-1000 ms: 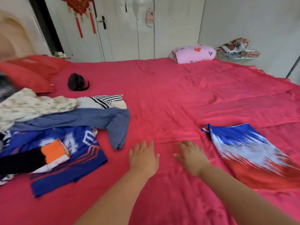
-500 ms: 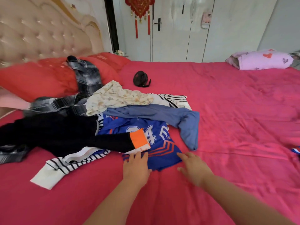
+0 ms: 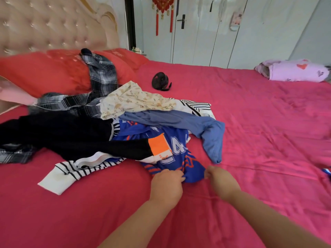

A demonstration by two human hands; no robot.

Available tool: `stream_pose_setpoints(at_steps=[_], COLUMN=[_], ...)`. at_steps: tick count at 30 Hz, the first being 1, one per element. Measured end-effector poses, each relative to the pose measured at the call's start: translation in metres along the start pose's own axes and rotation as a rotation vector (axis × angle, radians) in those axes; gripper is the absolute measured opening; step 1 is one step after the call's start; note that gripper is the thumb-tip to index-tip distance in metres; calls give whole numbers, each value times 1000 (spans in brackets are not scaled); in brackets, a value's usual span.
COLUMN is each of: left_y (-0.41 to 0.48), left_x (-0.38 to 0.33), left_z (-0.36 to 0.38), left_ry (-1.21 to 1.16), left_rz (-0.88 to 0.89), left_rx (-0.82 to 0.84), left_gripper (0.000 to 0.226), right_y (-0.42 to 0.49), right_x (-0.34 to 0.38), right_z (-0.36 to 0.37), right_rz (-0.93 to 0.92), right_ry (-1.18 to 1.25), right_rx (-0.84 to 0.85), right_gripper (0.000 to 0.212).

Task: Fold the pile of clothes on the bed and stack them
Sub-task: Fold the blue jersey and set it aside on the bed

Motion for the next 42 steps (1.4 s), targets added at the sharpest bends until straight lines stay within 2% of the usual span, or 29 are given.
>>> stream_pose_setpoints(at_steps=[2, 4, 5, 7, 8, 9, 11, 13, 17, 19, 20, 22, 23, 25, 27, 32, 34, 35, 37, 39, 42], left_y=[-7, -16, -22, -36, -43, -52, -69, -82, -96, -92, -87, -76, -70, -61, -53, -39, -33, -29, -22, -16, -4], left_x=[-25, -55, -69, -97, -108, -120, -144, -160, -170, -159, -148, -122, -109, -85, -68, -40, -29, -24, -16, -10, -9], left_z=[-16, -33, -38, -44, -45, -44, -40, -33, -34, -38, -41, -44, -43, -38, -30, -12, -9, -7, -5, -2, -6], left_ry=[-44, -89, -141, -169, -169, -178, -276, -375, -635, -597, -581, -528, -481, -379, -292, -183, -177, -178, -175, -138, -80], left_rz=[43, 94, 107, 154, 194, 239, 301, 350, 343, 317, 278, 206, 181, 135, 72, -57, -98, -109, -116, -90, -31], left_rx=[-76, -175, -182, -166, -181, -182, -66, 93, 243, 178, 128, 29, -2, -16, 11, 83, 97, 110, 145, 171, 120], left_gripper=[23, 20, 20, 19, 18, 17, 17, 23, 29, 31, 31, 31, 31, 34, 41, 53, 55, 57, 60, 63, 58], right_y=[-8, -22, -31, -47, -53, -58, -64, -73, -101, -113, -118, -123, -127, -134, -135, -121, -121, -119, -115, -112, -113], right_x=[-8, -9, -7, -2, 1, 4, 7, -1, -43, -69, -82, -108, -118, -130, -125, -69, -37, -25, -12, -13, -16], right_z=[-13, -29, -35, -46, -52, -59, -71, -85, -116, -134, -140, -150, -151, -146, -136, -86, -71, -61, -40, -28, -40], right_rz=[25, 102, 172, 339, 350, 310, 196, 166, 151, 178, 205, 268, 278, 342, 335, 114, -3, -48, -21, 9, -142], right_ry=[96, 318, 534, 1087, 1262, 1338, 1250, 1093, 763, 464, 235, -219, -326, -319, -192, 103, 270, 318, 289, 120, 26], right_rx=[-37, -32, 35, 262, 331, 377, 412, 395, 471, 440, 457, 377, 325, 205, 83, -106, -166, -165, -63, 46, 232], right_gripper=[14, 15, 19, 42, 48, 45, 27, 33, 48, 45, 39, 46, 47, 44, 42, 31, 36, 41, 54, 41, 26])
Point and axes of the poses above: each hand's wrist, its own y-axis towards the middle knuckle, its own z-axis out of the palm, x = y × z, the point moved 3 cm from there along y, towards the middle knuckle, and after that the axes turned 1 degree about -x, right-handed, at the moved point
